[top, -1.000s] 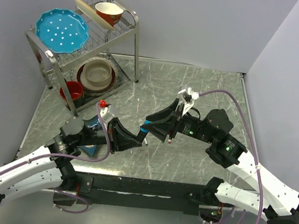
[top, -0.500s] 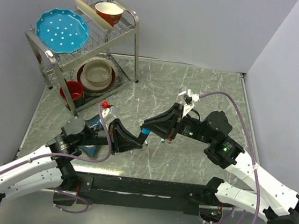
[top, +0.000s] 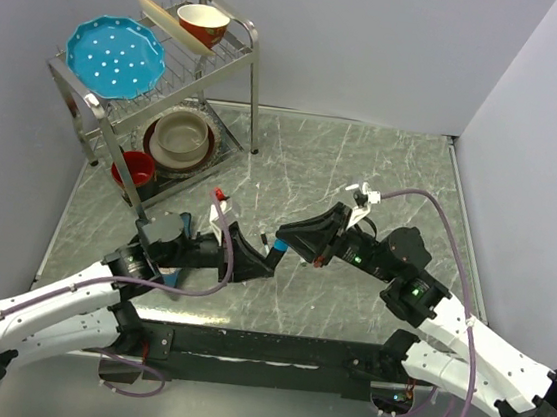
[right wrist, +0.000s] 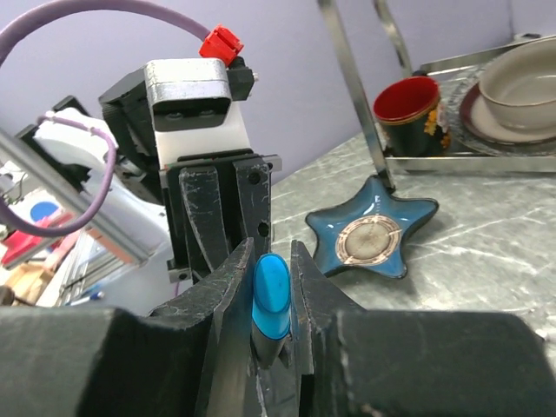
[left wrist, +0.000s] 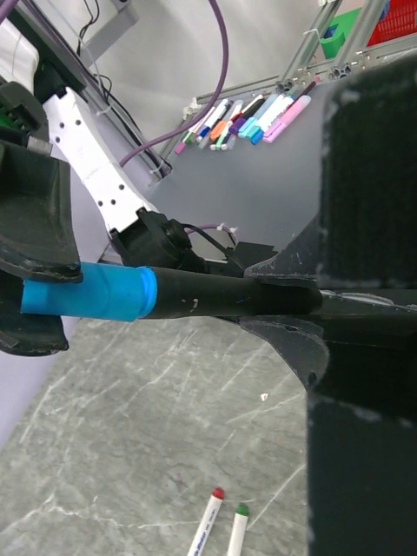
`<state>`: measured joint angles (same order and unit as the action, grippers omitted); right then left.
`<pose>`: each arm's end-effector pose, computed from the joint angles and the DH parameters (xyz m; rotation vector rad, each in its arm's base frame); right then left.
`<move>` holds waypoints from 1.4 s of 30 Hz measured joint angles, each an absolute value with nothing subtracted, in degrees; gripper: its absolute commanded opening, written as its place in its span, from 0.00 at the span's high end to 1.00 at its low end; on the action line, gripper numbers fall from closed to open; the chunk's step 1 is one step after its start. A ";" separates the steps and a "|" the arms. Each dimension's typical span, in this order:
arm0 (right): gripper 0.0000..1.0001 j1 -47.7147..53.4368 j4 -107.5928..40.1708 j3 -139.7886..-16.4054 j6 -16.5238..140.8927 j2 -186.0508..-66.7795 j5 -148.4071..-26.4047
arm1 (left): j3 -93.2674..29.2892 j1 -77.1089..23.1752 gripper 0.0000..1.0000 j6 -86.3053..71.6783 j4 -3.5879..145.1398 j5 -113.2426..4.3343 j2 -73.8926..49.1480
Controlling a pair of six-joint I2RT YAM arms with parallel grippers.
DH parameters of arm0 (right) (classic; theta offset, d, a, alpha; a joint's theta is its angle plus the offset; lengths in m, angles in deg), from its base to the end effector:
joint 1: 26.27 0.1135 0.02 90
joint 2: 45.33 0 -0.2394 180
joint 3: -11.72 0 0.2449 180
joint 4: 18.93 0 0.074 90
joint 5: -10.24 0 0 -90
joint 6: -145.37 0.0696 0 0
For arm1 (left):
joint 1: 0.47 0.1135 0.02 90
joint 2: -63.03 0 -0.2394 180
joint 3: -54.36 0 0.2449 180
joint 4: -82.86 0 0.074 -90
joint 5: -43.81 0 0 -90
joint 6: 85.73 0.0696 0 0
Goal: Insert the pens into the pen caps
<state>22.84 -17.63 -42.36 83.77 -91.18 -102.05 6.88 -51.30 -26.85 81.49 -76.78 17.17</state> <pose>0.1320 0.1928 0.3432 -0.6249 1.4398 1.3658 0.1191 -0.2022 0.2928 0.7627 1.6198 -1.4935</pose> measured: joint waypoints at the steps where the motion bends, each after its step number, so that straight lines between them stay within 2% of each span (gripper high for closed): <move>1: 1.00 22.79 -16.97 -41.79 83.90 -91.16 -101.52 | 6.53 -51.30 0.99 -26.83 81.21 -76.78 16.49; 5: 1.00 22.75 -12.17 -38.56 84.28 -91.11 -100.08 | 5.85 -50.90 0.99 -26.96 81.23 -77.33 13.93; 10: 1.00 22.05 -8.21 -34.41 84.41 -91.11 -99.36 | 5.68 -47.23 0.99 -27.94 81.27 -83.80 9.76; 17: 1.00 21.83 -6.66 -33.82 83.20 -91.75 -101.06 | 3.84 -45.48 0.99 -26.98 80.84 -89.83 6.79; 42: 1.00 20.28 -3.62 -31.70 79.77 -94.57 -106.49 | 3.49 -41.57 0.99 -25.43 78.61 -96.74 3.55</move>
<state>20.28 -3.62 -31.70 79.77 -94.57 -106.49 3.49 -41.57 -25.43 78.61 -96.74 3.55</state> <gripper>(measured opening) 0.252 0.108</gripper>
